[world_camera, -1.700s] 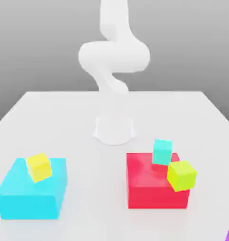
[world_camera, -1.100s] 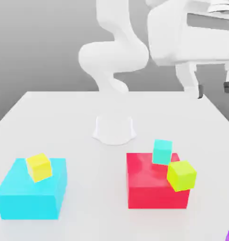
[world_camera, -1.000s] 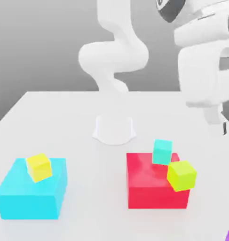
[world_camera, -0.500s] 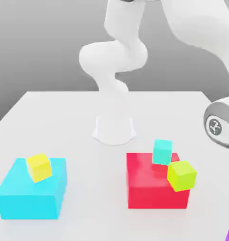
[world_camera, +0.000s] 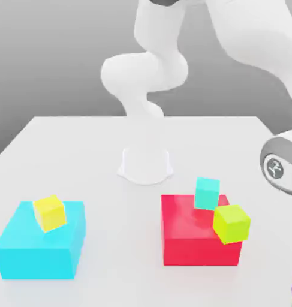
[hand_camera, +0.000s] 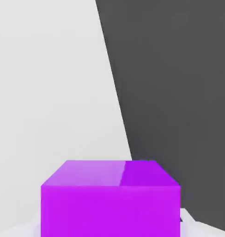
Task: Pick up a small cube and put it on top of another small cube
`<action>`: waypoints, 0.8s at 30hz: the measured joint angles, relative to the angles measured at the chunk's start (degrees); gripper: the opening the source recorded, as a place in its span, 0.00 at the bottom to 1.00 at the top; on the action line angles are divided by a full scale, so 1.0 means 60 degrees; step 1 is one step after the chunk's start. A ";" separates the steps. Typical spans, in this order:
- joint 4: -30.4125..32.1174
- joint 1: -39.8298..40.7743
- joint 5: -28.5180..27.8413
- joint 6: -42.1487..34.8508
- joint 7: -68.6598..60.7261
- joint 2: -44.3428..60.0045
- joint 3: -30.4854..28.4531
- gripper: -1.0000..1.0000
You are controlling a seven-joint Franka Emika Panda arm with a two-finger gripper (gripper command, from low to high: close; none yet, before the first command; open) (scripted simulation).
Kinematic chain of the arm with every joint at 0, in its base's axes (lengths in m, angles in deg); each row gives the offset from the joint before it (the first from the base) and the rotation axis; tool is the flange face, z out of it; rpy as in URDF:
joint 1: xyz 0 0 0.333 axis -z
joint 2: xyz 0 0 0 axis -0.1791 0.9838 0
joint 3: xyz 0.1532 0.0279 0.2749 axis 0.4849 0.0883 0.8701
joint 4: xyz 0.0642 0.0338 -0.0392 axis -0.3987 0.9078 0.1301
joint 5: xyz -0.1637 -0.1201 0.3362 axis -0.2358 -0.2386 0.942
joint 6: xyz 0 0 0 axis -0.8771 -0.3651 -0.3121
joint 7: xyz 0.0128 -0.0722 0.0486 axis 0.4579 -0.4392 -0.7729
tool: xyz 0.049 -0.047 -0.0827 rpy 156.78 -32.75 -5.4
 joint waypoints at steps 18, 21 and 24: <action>0.4793 0.0290 0.0934 -0.1098 -0.0564 -0.5919 -0.0119 0.00; 0.5171 0.0314 0.0908 -0.0108 -0.0541 -0.5304 -0.0091 0.00; 0.5331 0.0322 0.0835 0.0518 -0.0489 -0.4838 -0.0094 1.00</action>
